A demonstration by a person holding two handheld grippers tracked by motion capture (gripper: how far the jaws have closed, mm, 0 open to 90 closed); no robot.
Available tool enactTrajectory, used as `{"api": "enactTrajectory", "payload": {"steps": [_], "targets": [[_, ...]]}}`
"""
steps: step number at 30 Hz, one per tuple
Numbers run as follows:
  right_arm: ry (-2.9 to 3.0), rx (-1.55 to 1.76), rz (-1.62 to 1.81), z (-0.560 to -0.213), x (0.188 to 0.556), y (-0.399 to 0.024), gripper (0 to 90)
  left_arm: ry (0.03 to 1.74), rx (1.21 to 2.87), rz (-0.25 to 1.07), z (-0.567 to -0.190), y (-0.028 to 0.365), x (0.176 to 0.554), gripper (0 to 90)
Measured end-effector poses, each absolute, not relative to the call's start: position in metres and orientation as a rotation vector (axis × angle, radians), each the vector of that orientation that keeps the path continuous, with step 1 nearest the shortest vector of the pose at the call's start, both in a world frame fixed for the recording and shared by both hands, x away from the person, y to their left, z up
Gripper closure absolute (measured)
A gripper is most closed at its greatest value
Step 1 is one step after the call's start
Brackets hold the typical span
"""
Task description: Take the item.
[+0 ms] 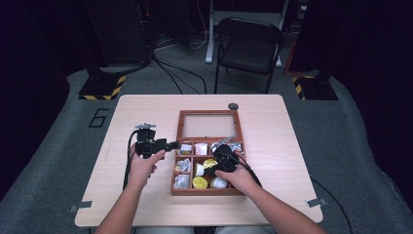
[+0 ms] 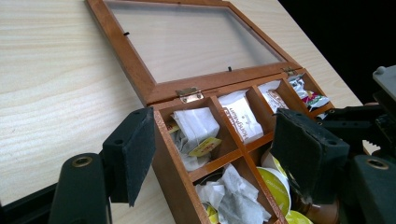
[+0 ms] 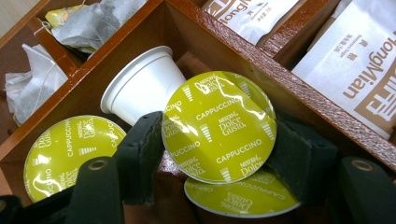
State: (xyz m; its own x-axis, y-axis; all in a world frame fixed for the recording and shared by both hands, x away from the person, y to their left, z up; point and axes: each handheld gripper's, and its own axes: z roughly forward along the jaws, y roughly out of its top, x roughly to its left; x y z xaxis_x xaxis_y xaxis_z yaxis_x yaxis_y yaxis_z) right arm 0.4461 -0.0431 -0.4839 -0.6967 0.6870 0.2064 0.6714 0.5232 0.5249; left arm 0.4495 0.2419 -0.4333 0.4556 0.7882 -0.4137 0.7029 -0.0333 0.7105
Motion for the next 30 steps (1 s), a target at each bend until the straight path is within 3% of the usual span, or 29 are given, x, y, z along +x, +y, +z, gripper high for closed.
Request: {"api": "enactTrajectory", "payload": {"steps": [13,30], "targets": [[2.716,1.181,0.931,-0.48,0.443,-0.044,37.6,1.272,1.76,0.106,-0.432,0.242,0.448,30.6],[2.727,1.131,0.949,-0.442,0.442,-0.051,37.6,1.263,1.764,0.111,-0.429,0.242,0.444,31.4]]}}
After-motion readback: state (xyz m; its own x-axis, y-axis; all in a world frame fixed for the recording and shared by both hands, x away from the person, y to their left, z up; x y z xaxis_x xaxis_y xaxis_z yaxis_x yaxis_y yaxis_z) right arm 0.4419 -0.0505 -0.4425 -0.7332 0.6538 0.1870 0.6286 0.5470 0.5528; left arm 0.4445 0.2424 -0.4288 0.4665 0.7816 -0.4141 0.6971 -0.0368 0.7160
